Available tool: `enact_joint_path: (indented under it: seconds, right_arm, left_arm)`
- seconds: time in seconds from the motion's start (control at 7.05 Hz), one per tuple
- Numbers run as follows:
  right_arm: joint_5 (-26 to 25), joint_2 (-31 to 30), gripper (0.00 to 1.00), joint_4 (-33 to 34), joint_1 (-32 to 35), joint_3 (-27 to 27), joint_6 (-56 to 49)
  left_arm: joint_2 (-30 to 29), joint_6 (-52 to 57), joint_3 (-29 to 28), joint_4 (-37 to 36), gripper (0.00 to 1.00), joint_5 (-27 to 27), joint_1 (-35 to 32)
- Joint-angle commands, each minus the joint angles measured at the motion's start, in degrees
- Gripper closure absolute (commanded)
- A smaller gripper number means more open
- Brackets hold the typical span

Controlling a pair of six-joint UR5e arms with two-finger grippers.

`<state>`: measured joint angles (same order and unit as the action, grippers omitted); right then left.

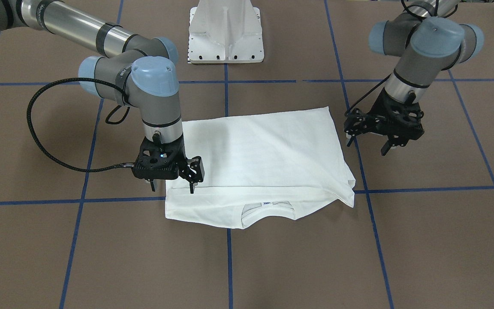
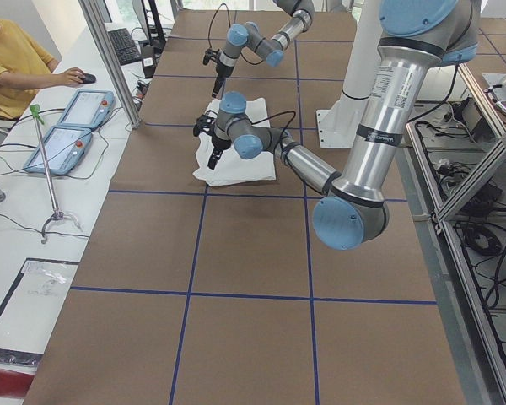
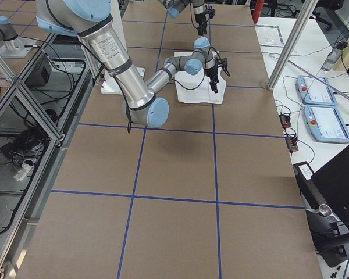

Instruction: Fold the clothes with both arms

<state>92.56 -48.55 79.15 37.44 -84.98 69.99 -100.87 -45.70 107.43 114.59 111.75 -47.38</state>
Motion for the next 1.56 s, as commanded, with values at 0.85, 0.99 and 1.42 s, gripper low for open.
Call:
enact_joint_path:
  seconds: [0.85, 0.99, 1.42]
  right_arm:
    - [0.1, -0.7, 0.0, -2.6, -0.1, -0.3, 0.0]
    - [0.1, -0.7, 0.0, -2.6, -0.1, -0.4, 0.0]
    - [0.1, -0.8, 0.0, -2.6, -0.1, -0.4, 0.0]
  left_arm:
    - [9.3, -27.2, 0.1, 17.8, 0.22, -11.8, 21.4]
    - [8.2, -27.2, -1.2, 17.9, 0.24, -12.3, 21.4]
    - [8.3, -27.2, -1.1, 17.9, 0.92, -12.3, 21.5]
